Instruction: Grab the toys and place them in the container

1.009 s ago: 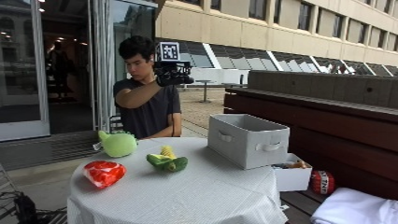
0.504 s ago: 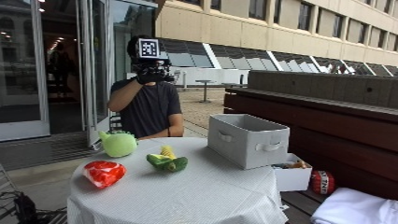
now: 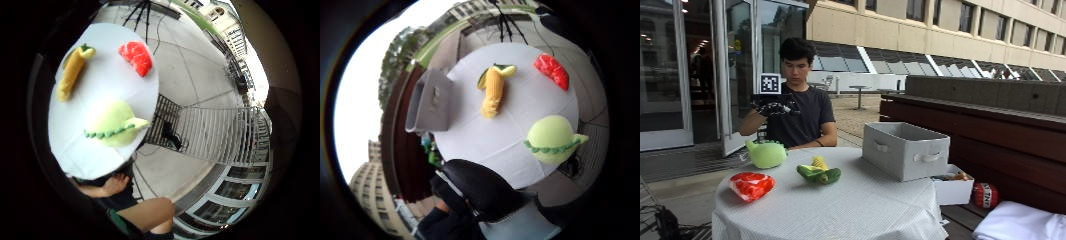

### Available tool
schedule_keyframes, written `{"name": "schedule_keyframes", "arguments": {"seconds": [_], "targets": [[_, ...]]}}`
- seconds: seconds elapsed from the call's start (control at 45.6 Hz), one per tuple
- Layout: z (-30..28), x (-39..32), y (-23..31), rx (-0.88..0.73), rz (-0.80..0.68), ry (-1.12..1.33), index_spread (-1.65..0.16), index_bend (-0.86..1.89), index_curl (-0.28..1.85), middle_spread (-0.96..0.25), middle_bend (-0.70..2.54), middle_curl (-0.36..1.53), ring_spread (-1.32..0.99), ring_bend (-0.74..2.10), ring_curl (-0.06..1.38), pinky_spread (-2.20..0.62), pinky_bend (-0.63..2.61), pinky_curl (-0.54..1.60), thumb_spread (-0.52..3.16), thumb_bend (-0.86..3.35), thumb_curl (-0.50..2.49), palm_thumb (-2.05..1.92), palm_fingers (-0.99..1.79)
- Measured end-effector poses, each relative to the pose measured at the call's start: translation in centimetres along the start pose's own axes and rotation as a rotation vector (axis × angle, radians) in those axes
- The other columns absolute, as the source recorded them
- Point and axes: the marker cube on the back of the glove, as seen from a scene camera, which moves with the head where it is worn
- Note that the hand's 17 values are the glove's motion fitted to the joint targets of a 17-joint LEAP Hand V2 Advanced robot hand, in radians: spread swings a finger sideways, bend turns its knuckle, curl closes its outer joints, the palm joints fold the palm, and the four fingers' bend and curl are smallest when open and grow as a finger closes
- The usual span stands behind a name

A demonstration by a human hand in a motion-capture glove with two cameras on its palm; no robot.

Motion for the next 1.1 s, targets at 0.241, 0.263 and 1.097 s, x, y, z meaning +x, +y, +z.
{"name": "schedule_keyframes", "arguments": {"seconds": [0.241, 0.263, 1.097], "targets": [[6.2, 2.9, -0.4, 0.071, 0.057, -0.002, -0.26, 0.17, 0.33, -0.12, 0.22, 0.35, -0.35, 0.27, 0.25, -0.07, 0.53, 0.32, 0.86, -0.11, 0.13, -0.15, 0.03], [6.7, 3.1, -0.7, 0.096, 0.051, -0.003, -0.26, 0.17, 0.33, -0.12, 0.22, 0.36, -0.35, 0.27, 0.25, -0.06, 0.53, 0.32, 0.86, -0.11, 0.13, -0.15, 0.03], [17.8, 4.9, -0.3, -0.246, 0.01, 0.062, -0.3, 0.12, 0.31, -0.21, 0.07, 0.35, -0.43, 0.54, 0.37, -0.3, 1.08, 0.44, 1.14, 0.24, 0.31, 0.46, 0.59]]}}
